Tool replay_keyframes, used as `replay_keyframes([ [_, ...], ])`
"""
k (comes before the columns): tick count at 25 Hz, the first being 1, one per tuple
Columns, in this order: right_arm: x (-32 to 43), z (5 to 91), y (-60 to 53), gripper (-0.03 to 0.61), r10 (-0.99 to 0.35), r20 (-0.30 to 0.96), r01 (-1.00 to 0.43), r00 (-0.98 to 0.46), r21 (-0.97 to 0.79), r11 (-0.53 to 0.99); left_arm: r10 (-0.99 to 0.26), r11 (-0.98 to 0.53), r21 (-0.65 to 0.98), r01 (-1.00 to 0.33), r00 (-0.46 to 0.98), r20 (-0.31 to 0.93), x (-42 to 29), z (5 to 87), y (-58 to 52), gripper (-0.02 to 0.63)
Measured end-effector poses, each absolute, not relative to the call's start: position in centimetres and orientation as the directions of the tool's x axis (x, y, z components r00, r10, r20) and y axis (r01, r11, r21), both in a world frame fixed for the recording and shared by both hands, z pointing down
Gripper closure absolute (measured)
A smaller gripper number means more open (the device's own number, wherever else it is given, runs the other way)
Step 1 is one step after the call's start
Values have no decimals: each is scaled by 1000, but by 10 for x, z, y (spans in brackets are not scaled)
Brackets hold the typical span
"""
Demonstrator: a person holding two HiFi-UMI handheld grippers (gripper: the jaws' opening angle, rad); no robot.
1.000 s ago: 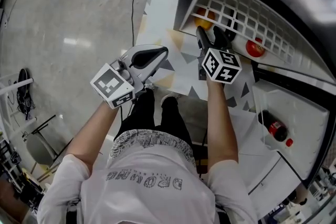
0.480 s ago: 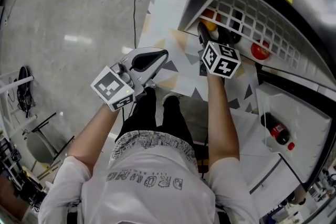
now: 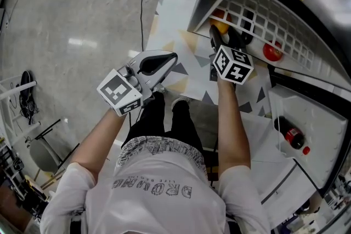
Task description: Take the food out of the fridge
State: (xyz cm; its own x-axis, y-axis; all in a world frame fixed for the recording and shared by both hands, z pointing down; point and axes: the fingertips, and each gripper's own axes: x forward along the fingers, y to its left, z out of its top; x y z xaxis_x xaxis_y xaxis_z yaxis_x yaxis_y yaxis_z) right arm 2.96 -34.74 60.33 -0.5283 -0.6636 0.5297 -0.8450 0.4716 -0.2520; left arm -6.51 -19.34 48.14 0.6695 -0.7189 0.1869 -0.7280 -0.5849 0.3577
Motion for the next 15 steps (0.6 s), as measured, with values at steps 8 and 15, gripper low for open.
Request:
replay_keyframes([
  [8,50,590,-324,322,-674,517,-847,-528,-271,457,-700,-614,345,-709,692,176,-59,471,-192,606],
  [15,68,567,-303,324,-691,496,-850,-526,-283,444,-670,-653,333,-680,724,165,-49,460,-192,606],
])
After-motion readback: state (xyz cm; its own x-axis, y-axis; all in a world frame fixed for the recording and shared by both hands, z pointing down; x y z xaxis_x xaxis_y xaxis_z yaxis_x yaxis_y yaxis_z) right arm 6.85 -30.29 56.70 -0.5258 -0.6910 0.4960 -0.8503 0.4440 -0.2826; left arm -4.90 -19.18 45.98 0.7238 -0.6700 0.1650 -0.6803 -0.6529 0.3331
